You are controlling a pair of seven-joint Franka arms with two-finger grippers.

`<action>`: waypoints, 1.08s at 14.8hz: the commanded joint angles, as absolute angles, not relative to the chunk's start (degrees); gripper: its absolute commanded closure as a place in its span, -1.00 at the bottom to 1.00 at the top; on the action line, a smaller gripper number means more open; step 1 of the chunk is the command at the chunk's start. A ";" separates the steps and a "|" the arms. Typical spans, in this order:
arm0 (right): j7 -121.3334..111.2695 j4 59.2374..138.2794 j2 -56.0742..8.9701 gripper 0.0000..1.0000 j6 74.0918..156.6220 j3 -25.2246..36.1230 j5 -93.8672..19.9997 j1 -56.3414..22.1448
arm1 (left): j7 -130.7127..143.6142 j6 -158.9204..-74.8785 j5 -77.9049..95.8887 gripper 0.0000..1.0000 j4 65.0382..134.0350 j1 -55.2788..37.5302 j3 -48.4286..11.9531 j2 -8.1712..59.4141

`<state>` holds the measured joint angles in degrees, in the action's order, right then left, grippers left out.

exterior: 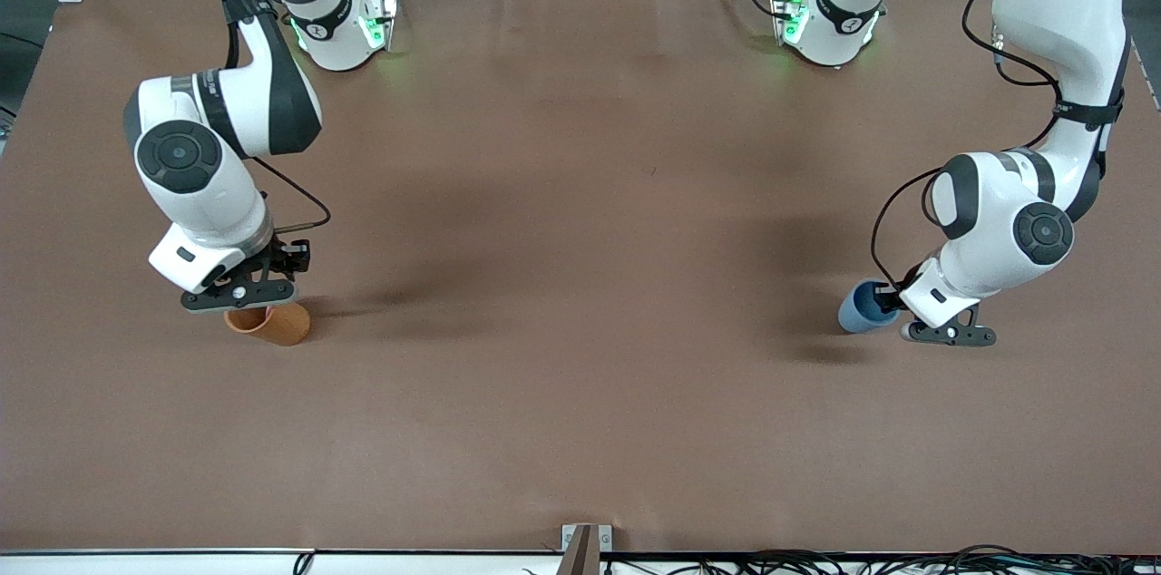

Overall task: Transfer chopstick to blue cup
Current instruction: 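Reach the chopstick with the right gripper while the left gripper reaches the cup, then grasp the chopstick with the right gripper while the left gripper grasps the cup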

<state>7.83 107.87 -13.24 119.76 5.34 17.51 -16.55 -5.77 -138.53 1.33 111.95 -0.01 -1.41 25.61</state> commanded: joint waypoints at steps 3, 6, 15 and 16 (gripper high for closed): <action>8.35 108.28 -15.64 -0.14 121.73 5.54 21.80 -17.05 | 0.59 -125.47 2.46 0.99 104.09 -0.70 -4.55 21.62; 8.26 108.28 -16.35 -0.04 122.25 5.62 23.10 -17.49 | 12.78 -120.50 2.46 0.99 102.22 -0.70 -11.75 19.43; 8.35 108.02 -17.05 0.30 123.84 5.54 28.56 -17.58 | 50.41 -126.55 1.06 0.99 101.25 -15.08 -24.70 24.25; 8.35 108.02 -17.05 0.32 123.84 5.54 28.74 -17.58 | 53.58 -126.74 -2.16 0.99 100.99 -17.03 -24.44 25.04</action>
<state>7.81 107.82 -17.28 123.38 5.34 26.93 -17.12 48.31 -125.47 0.89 102.13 -13.15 -25.30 22.84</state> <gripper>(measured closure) 0.652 0.952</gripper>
